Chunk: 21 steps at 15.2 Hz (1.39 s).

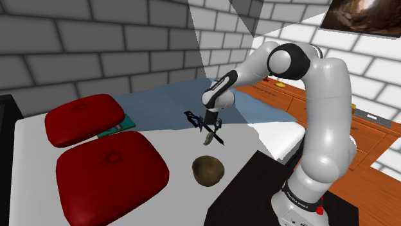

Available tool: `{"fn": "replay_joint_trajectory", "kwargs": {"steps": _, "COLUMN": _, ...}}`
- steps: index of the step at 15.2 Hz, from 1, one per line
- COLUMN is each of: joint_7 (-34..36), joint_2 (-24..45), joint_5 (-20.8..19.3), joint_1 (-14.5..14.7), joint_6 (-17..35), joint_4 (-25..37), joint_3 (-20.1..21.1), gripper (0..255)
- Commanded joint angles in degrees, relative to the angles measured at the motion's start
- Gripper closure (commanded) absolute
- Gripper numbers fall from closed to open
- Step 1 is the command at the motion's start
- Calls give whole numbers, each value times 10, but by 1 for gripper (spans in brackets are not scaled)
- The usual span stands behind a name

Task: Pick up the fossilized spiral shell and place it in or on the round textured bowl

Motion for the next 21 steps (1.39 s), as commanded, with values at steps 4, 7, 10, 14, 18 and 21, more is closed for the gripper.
{"fn": "replay_joint_trajectory", "kwargs": {"steps": 4, "joint_7": 19, "joint_2": 85, "joint_5": 20, "joint_1": -18, "joint_6": 15, "joint_4": 58, "joint_3": -8, "gripper": 0}}
{"fn": "replay_joint_trajectory", "kwargs": {"steps": 7, "joint_7": 17, "joint_2": 104, "joint_5": 24, "joint_1": -18, "joint_6": 31, "joint_4": 62, "joint_3": -5, "gripper": 0}}
{"fn": "replay_joint_trajectory", "kwargs": {"steps": 10, "joint_7": 14, "joint_2": 123, "joint_5": 28, "joint_1": -19, "joint_6": 46, "joint_4": 66, "joint_3": -1, "gripper": 0}}
{"fn": "replay_joint_trajectory", "kwargs": {"steps": 14, "joint_7": 13, "joint_2": 134, "joint_5": 30, "joint_1": -20, "joint_6": 54, "joint_4": 69, "joint_3": 1, "gripper": 0}}
{"fn": "replay_joint_trajectory", "kwargs": {"steps": 18, "joint_7": 13, "joint_2": 134, "joint_5": 30, "joint_1": -20, "joint_6": 54, "joint_4": 69, "joint_3": 1, "gripper": 0}}
{"fn": "replay_joint_trajectory", "kwargs": {"steps": 21, "joint_7": 13, "joint_2": 134, "joint_5": 30, "joint_1": -20, "joint_6": 54, "joint_4": 69, "joint_3": 1, "gripper": 255}}
